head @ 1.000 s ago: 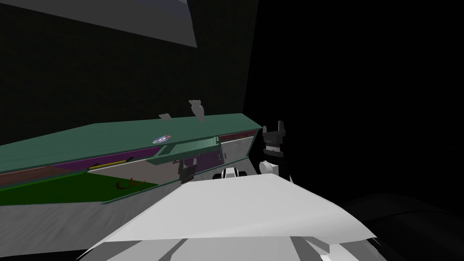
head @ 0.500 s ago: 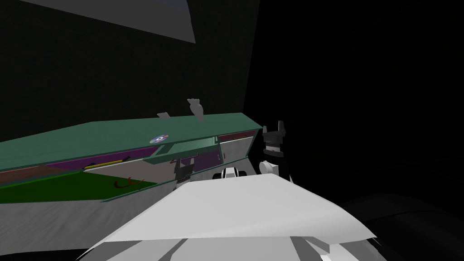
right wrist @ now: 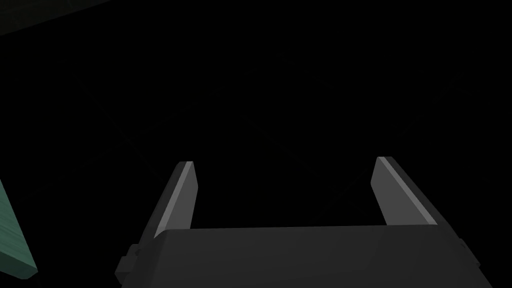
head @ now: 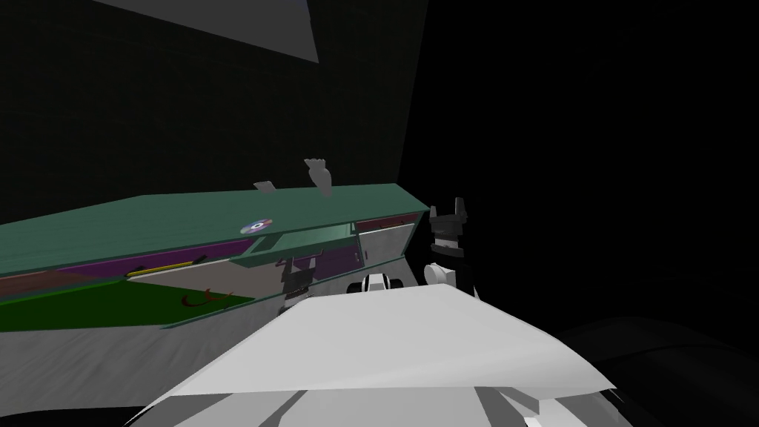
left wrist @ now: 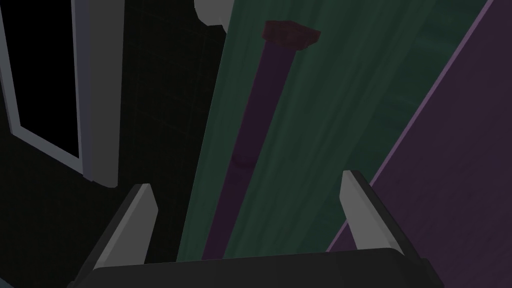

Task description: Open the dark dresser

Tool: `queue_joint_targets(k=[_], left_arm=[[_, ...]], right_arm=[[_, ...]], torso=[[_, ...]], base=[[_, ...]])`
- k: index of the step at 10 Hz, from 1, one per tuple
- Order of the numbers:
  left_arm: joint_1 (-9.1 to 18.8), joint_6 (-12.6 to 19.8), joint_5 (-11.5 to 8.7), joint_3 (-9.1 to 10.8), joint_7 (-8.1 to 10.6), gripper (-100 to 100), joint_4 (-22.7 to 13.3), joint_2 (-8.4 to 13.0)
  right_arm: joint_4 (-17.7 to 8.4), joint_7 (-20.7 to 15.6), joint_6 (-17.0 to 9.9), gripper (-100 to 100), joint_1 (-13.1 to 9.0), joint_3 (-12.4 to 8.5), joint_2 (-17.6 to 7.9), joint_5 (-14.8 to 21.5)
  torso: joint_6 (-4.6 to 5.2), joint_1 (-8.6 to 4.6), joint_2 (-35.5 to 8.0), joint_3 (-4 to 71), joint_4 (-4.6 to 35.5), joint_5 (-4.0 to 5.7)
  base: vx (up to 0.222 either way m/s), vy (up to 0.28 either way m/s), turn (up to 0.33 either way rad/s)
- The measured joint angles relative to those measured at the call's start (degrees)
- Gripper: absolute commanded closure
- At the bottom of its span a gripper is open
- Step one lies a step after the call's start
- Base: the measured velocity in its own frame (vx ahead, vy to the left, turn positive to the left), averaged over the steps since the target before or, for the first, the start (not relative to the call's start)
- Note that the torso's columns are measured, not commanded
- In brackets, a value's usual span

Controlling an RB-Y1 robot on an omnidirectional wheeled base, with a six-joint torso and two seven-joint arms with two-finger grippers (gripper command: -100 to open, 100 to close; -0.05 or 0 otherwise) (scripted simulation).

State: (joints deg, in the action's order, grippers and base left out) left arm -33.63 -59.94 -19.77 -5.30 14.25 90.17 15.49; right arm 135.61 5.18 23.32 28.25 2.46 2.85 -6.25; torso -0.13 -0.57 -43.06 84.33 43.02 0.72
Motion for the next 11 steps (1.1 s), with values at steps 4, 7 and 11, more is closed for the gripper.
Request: queue_joint_targets(k=[4, 7, 11], left_arm=[[-1.12, 1.56, -0.46, 0.23, 0.28, -100, 2.0, 0.76], [-1.66, 2.84, -0.62, 0.16, 0.22, 0, 2.0, 0.89], [-2.04, 3.47, -0.64, 0.03, 0.16, 0, 1.38, 0.86]], right_arm=[[0.0, 0.0, 0.0, 0, 0.0, 0.0, 0.0, 0.0], [0.0, 0.0, 0.0, 0, -0.01, 0.0, 0.0, 0.0], [0.0, 0.0, 0.0, 0, 0.0, 0.0, 0.0, 0.0]], torso=[[-0.02, -0.11, -0.17, -0.07, 0.14, 0.13], [0.09, 0.1, 0.2, 0.02, -0.26, -0.26], [0.14, 0.45, 0.72, 0.24, -0.65, -0.61]], base=[[0.001, -0.008, 0.006], [0.004, 0.002, -0.002], [0.0, 0.0, 0.0]])
